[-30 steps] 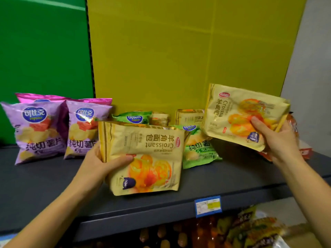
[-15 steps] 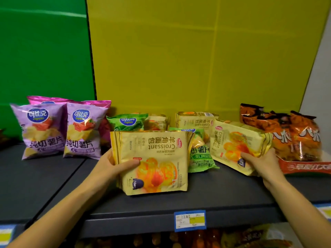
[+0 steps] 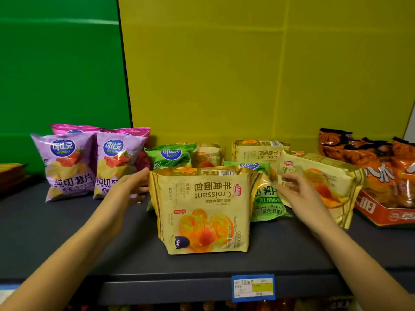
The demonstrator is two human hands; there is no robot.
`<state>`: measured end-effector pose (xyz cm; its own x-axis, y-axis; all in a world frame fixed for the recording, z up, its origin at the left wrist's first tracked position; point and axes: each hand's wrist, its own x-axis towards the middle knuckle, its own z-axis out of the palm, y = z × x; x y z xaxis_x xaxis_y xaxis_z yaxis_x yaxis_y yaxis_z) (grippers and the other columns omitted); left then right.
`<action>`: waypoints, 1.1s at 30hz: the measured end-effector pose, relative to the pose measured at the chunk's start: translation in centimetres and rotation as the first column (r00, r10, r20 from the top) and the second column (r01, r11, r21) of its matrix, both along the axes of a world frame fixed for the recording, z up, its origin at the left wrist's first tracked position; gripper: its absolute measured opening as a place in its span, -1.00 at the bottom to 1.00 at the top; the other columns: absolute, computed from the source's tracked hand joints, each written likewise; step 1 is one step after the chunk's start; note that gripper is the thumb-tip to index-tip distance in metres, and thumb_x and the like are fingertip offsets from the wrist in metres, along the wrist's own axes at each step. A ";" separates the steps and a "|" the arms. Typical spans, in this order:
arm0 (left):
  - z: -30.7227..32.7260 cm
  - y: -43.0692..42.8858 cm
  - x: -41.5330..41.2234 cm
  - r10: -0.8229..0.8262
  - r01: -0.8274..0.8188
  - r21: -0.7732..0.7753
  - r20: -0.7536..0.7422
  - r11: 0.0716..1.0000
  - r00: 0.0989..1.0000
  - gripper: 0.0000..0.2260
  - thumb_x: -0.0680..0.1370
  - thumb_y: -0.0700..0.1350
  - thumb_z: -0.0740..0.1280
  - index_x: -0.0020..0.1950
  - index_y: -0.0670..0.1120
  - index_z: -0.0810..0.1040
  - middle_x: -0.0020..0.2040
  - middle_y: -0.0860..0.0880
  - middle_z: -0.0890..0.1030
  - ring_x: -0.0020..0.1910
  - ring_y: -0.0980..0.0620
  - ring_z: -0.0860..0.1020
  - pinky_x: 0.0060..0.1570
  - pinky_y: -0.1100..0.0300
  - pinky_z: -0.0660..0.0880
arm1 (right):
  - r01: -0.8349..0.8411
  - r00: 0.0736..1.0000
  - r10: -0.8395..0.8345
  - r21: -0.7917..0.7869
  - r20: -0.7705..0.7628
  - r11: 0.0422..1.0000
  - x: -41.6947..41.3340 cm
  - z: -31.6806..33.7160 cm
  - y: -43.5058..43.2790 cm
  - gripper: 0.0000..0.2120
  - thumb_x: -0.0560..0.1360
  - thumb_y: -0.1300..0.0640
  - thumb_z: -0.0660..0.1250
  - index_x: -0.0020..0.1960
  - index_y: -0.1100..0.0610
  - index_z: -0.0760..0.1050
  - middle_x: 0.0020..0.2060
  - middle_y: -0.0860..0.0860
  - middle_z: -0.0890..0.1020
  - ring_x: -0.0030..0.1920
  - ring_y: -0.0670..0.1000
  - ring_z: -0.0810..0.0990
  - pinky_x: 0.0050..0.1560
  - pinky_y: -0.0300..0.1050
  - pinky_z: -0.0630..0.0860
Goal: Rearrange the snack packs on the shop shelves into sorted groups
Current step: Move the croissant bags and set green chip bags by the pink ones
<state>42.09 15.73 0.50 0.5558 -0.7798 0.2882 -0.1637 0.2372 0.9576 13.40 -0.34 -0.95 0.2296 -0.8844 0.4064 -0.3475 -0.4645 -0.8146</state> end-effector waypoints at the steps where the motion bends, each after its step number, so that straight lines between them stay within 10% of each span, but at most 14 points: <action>1: 0.1 -0.3 0.5 0.057 -0.058 0.004 0.049 0.998 0.997 -0.54 0.34 0.24 0.30 -0.01 -0.12 0.56 -0.08 -0.05 0.65 0.01 -0.02 0.59 0.17 0.02 0.43 | -0.015 0.999 0.017 0.061 -0.042 0.998 0.8 0.2 -0.7 -0.52 0.47 0.03 0.34 0.33 0.18 0.35 0.29 0.11 0.48 0.30 0.08 0.45 0.24 -0.04 0.38; 6: 0.9 -3.2 1.6 0.121 -0.116 0.044 -0.114 0.992 0.986 -0.47 0.51 0.23 0.15 0.24 -0.15 0.50 0.07 -0.12 0.61 0.11 -0.06 0.53 0.02 0.15 0.38 | -0.043 0.966 0.118 0.305 -0.229 0.951 3.0 0.7 -3.4 -0.25 0.38 -0.15 0.38 0.40 0.23 0.25 0.29 0.13 0.47 0.19 0.09 0.48 0.19 -0.08 0.40; 8: 0.8 -4.3 1.8 0.085 -0.071 0.141 -0.093 0.987 0.992 -0.61 0.52 0.16 0.19 0.07 -0.11 0.57 -0.10 -0.08 0.67 0.01 0.01 0.60 -0.20 0.24 0.43 | -0.050 0.955 0.155 0.375 -0.254 0.926 3.3 0.6 -3.9 -0.11 0.21 -0.25 0.41 0.37 0.21 0.28 0.21 0.10 0.51 0.14 0.09 0.49 0.13 -0.10 0.40; 11: 0.6 -5.6 1.5 0.046 -0.036 0.270 -0.031 0.962 0.998 -0.68 0.58 -0.14 0.17 -0.37 -0.17 0.40 -0.70 0.02 0.45 -0.67 0.22 0.46 -0.65 0.45 0.31 | -0.065 0.956 0.178 0.424 -0.233 0.903 3.8 0.6 -4.5 -0.17 0.27 -0.20 0.44 0.38 0.20 0.28 0.23 0.14 0.51 0.17 0.12 0.51 0.17 -0.07 0.44; 15: 0.6 -6.4 1.9 0.063 -0.098 0.369 0.104 0.924 0.993 -0.55 0.56 -0.40 0.12 -0.55 -0.21 0.33 -0.82 -0.01 0.28 -0.84 0.17 0.27 -0.79 0.42 0.19 | -0.073 0.954 0.204 0.486 -0.222 0.871 4.1 0.6 -4.8 -0.04 0.09 -0.28 0.47 0.35 0.20 0.33 0.17 0.11 0.56 0.15 0.11 0.55 0.21 0.01 0.50; 20: 0.8 -6.6 2.7 0.049 -0.128 0.328 0.237 0.936 0.970 -0.88 0.56 -0.35 0.15 -0.02 -0.36 0.45 -0.41 -0.09 0.58 -0.57 0.20 0.54 -0.47 0.37 0.50 | -0.089 0.974 0.164 0.397 -0.157 0.914 3.7 1.3 -4.4 -0.36 0.34 -0.02 0.46 0.33 0.19 0.36 0.08 0.09 0.55 0.03 0.06 0.52 -0.08 -0.15 0.46; 23: 1.5 -6.3 2.9 0.043 -0.101 0.191 0.286 0.976 0.957 -0.62 0.47 -0.33 0.33 0.28 -0.28 0.39 0.01 -0.20 0.59 -0.15 -0.01 0.59 -0.10 0.16 0.55 | -0.082 0.984 0.115 0.223 -0.137 0.971 3.2 2.4 -3.8 -0.31 0.35 0.02 0.47 0.38 0.16 0.27 0.25 0.12 0.51 0.16 0.10 0.50 0.07 -0.15 0.40; 33: 5.0 -1.5 2.3 0.338 -0.250 -0.269 0.361 0.930 0.869 -0.45 0.32 -0.19 0.50 0.21 -0.09 0.33 0.17 -0.15 0.51 0.09 0.00 0.53 0.10 0.11 0.53 | 0.057 0.994 -0.084 -0.328 -0.070 0.943 3.6 6.9 -1.5 -0.15 0.35 -0.03 0.46 0.46 0.18 0.08 0.37 0.16 0.41 0.34 0.20 0.41 0.24 0.08 0.39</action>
<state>44.43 14.21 5.51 0.5547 -0.4960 0.6680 -0.6106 0.3027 0.7318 16.98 -1.80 5.92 0.2160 -0.7227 0.6566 -0.4481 -0.6708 -0.5909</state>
